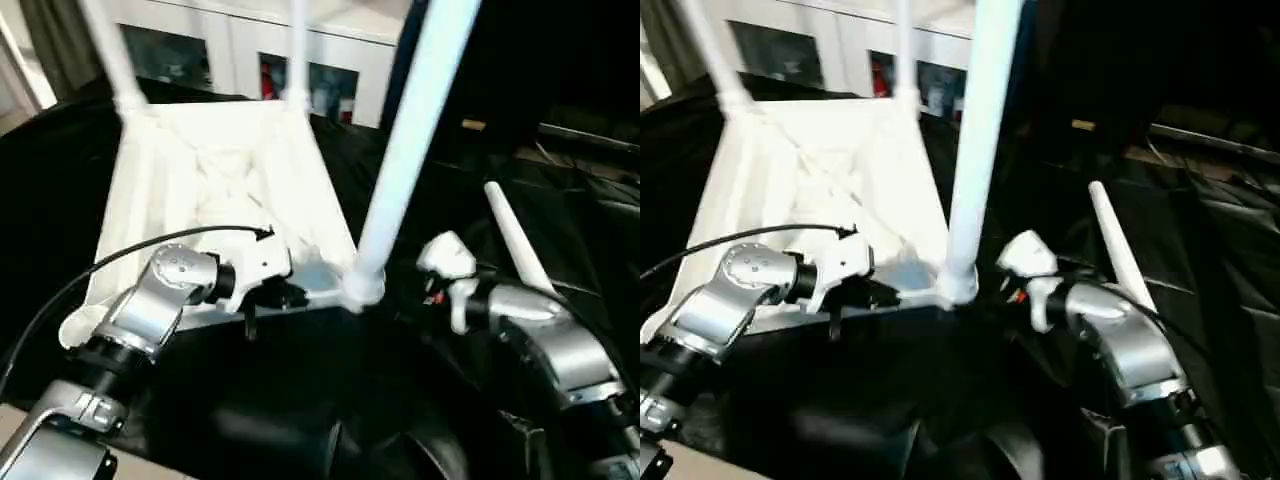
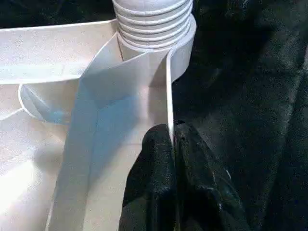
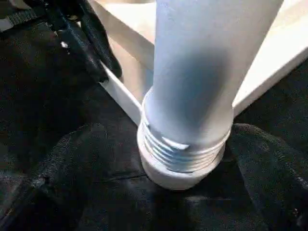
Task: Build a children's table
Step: Rotate leg to tighten
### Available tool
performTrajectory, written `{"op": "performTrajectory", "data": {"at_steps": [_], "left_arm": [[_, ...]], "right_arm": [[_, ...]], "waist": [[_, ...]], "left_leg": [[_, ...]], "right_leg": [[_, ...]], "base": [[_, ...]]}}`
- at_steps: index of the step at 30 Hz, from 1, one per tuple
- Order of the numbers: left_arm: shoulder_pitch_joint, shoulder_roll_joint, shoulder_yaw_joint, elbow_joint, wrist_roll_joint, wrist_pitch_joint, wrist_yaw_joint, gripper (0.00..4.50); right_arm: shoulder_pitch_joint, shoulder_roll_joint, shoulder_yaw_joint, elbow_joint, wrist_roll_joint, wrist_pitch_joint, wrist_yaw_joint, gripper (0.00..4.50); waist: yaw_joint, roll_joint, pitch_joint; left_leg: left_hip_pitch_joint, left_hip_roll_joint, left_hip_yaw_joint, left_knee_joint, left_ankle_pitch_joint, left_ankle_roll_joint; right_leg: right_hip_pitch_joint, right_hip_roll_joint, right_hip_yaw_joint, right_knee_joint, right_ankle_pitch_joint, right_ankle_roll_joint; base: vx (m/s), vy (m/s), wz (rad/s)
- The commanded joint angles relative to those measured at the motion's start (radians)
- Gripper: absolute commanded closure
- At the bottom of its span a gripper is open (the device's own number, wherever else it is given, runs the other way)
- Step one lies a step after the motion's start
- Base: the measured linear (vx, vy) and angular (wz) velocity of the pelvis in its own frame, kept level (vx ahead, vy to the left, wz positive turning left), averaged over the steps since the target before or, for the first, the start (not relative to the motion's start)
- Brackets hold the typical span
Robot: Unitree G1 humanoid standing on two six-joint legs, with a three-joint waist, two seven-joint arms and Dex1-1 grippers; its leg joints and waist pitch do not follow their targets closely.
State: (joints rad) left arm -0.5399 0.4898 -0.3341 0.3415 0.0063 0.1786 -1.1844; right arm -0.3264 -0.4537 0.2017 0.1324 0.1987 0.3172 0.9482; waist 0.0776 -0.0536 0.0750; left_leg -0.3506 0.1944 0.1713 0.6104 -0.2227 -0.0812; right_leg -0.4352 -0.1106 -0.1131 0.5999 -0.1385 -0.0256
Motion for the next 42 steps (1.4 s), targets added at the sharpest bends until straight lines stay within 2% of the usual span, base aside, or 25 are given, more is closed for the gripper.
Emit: {"op": "performTrajectory", "data": {"at_steps": [1, 3, 5, 7, 9, 13, 15, 22, 23, 26, 29, 30, 32, 35, 36, 37, 39, 40, 41, 42], "left_arm": [[0.007, -0.009, -0.036, -0.044, -0.012, -0.004, -0.031, 4.5], [0.012, -0.005, -0.039, -0.058, -0.018, 0.002, -0.04, 4.5], [0.016, -0.003, -0.04, -0.067, -0.02, 0.005, -0.047, 4.5], [0.02, -0.002, -0.04, -0.072, -0.018, 0.006, -0.05, 4.5], [0.024, 0.001, -0.041, -0.079, -0.018, 0.009, -0.058, 4.5], [0.028, 0.007, -0.044, -0.089, -0.019, 0.013, -0.064, 4.5], [0.029, 0.01, -0.046, -0.09, -0.019, 0.014, -0.063, 4.5], [0.024, 0.009, -0.046, -0.086, -0.012, 0.016, -0.059, 4.5], [0.024, 0.009, -0.045, -0.084, -0.011, 0.014, -0.057, 4.5], [0.023, 0.008, -0.043, -0.078, -0.006, 0.011, -0.045, 4.5], [0.009, -0.01, -0.029, -0.047, 0.018, 0.036, 0.024, 4.5], [0.003, -0.02, -0.023, -0.034, 0.025, 0.052, 0.053, 4.5], [-0.015, -0.052, -0.008, -0.001, 0.038, 0.077, 0.12, 4.5], [-0.045, -0.106, 0.003, 0.048, 0.064, 0.111, 0.223, 4.5], [-0.064, -0.143, 0.009, 0.075, 0.075, 0.135, 0.283, 4.5], [-0.093, -0.204, 0.016, 0.113, 0.089, 0.172, 0.374, 4.5], [-0.112, -0.247, 0.02, 0.137, 0.094, 0.199, 0.428, 4.5], [-0.117, -0.26, 0.017, 0.143, 0.096, 0.202, 0.441, 4.5], [-0.126, -0.283, 0.013, 0.153, 0.1, 0.207, 0.461, 4.5], [-0.135, -0.309, 0.004, 0.161, 0.104, 0.204, 0.472, 4.5]], "right_arm": [[-0.009, 0.001, 0.014, -0.01, -0.001, -0.004, 0.017, 0.07], [-0.02, 0.003, 0.019, -0.005, 0.005, 0.0, 0.019, 0.07], [-0.024, 0.004, 0.02, -0.002, 0.005, 0.001, 0.027, 0.07], [-0.026, 0.005, 0.021, 0.003, 0.005, -0.003, 0.035, 0.07], [-0.03, 0.008, 0.021, 0.009, 0.007, -0.004, 0.04, 0.33], [-0.035, 0.012, 0.025, 0.02, 0.007, -0.005, 0.044, 0.53], [-0.035, 0.013, 0.029, 0.026, 0.001, -0.008, 0.049, 0.82], [-0.034, 0.011, 0.036, 0.04, -0.009, -0.014, 0.056, 1.29], [-0.034, 0.013, 0.036, 0.044, -0.011, -0.016, 0.052, 1.56], [-0.034, 0.019, 0.034, 0.05, -0.013, -0.016, 0.041, 1.67], [-0.035, 0.075, 0.004, 0.088, -0.018, 0.001, -0.062, 1.77], [-0.038, 0.099, -0.009, 0.103, -0.02, 0.007, -0.105, 1.77], [-0.048, 0.158, -0.041, 0.141, -0.025, 0.023, -0.213, 1.78], [-0.078, 0.251, -0.095, 0.214, -0.03, 0.04, -0.389, 1.79], [-0.1, 0.303, -0.126, 0.259, -0.03, 0.043, -0.488, 1.8], [-0.134, 0.376, -0.16, 0.323, -0.034, 0.043, -0.626, 1.8], [-0.157, 0.422, -0.177, 0.362, -0.037, 0.042, -0.708, 1.8], [-0.163, 0.435, -0.174, 0.369, -0.04, 0.034, -0.717, 1.8], [-0.173, 0.457, -0.169, 0.381, -0.044, 0.022, -0.73, 1.8], [-0.183, 0.483, -0.16, 0.386, -0.046, 0.005, -0.726, 1.45]], "waist": [[0.003, -0.006, -0.074], [0.004, -0.005, -0.074], [0.006, -0.01, -0.075], [0.008, -0.01, -0.075], [0.012, -0.009, -0.075], [0.011, -0.011, -0.078], [0.01, -0.012, -0.08], [0.012, -0.015, -0.08], [0.012, -0.014, -0.08], [0.012, -0.015, -0.079], [0.01, -0.012, -0.075], [0.008, -0.013, -0.073], [0.003, -0.014, -0.069], [-0.012, -0.017, -0.067], [-0.015, -0.015, -0.065], [-0.025, -0.014, -0.066], [-0.03, -0.01, -0.069], [-0.032, -0.008, -0.072], [-0.033, -0.01, -0.072], [-0.034, -0.004, -0.071]], "left_leg": [[0.002, 0.036, 0.0, -0.078, -0.118, 0.045], [0.003, 0.037, 0.0, -0.079, -0.119, 0.038], [0.003, 0.036, 0.001, -0.08, -0.125, 0.034], [0.004, 0.035, 0.003, -0.079, -0.118, 0.036], [0.008, 0.033, 0.006, -0.078, -0.128, 0.036], [-0.004, 0.033, 0.0, -0.08, -0.12, 0.029], [-0.006, 0.032, 0.0, -0.079, -0.12, 0.027], [-0.009, 0.031, -0.001, -0.078, -0.105, 0.023], [-0.01, 0.031, -0.001, -0.078, -0.105, 0.024], [-0.011, 0.031, -0.001, -0.078, -0.108, 0.024], [-0.01, 0.031, -0.001, -0.081, -0.125, 0.018], [-0.009, 0.03, -0.003, -0.083, -0.149, 0.005], [-0.009, 0.026, -0.005, -0.086, -0.186, -0.011], [-0.01, 0.018, -0.012, -0.083, -0.237, -0.027], [-0.007, 0.017, -0.013, -0.082, -0.241, -0.031], [-0.007, 0.015, -0.015, -0.079, -0.25, -0.035], [-0.005, 0.015, -0.02, -0.08, -0.255, -0.041], [-0.008, 0.02, -0.023, -0.086, -0.244, -0.034], [-0.009, 0.023, -0.023, -0.088, -0.237, -0.031], [-0.009, 0.026, -0.025, -0.092, -0.235, -0.027]], "right_leg": [[0.067, -0.049, 0.061, -0.065, -0.346, -0.166], [0.065, -0.047, 0.063, -0.063, -0.333, -0.167], [0.065, -0.044, 0.066, -0.06, -0.316, -0.172], [0.063, -0.042, 0.07, -0.058, -0.298, -0.177], [0.058, -0.04, 0.074, -0.059, -0.302, -0.179], [0.069, -0.04, 0.072, -0.053, -0.293, -0.169], [0.07, -0.04, 0.072, -0.053, -0.296, -0.162], [0.071, -0.04, 0.071, -0.054, -0.301, -0.15], [0.071, -0.04, 0.071, -0.054, -0.301, -0.151], [0.071, -0.04, 0.07, -0.054, -0.309, -0.148], [0.067, -0.039, 0.07, -0.059, -0.336, -0.141], [0.065, -0.039, 0.069, -0.064, -0.378, -0.131], [0.064, -0.039, 0.066, -0.076, -0.459, -0.1], [0.059, -0.041, 0.055, -0.099, -0.624, -0.028], [0.056, -0.042, 0.053, -0.104, -0.644, -0.021], [0.051, -0.043, 0.048, -0.112, -0.677, -0.011], [0.056, -0.043, 0.04, -0.116, -0.667, -0.004], [0.063, -0.042, 0.042, -0.111, -0.603, -0.014], [0.063, -0.042, 0.043, -0.11, -0.57, -0.025], [0.062, -0.038, 0.048, -0.105, -0.509, -0.047]], "base": [[0.0, 0.0, 0.0], [0.0, 0.0, 0.0], [0.0, 0.0, 0.0], [0.0, 0.0, 0.0], [0.0, 0.0, 0.0], [0.0, 0.0, 0.0], [0.0, 0.0, 0.0], [0.0, 0.0, 0.0], [0.0, 0.0, 0.0], [0.0, 0.0, 0.0], [0.0, 0.0, 0.0], [0.0, 0.0, 0.0], [0.0, 0.0, 0.0], [0.0, 0.0, 0.0], [0.0, 0.0, 0.0], [0.0, 0.0, 0.0], [0.0, 0.0, 0.0], [0.0, 0.0, 0.0], [0.0, 0.0, 0.0], [0.0, 0.0, 0.0]]}}
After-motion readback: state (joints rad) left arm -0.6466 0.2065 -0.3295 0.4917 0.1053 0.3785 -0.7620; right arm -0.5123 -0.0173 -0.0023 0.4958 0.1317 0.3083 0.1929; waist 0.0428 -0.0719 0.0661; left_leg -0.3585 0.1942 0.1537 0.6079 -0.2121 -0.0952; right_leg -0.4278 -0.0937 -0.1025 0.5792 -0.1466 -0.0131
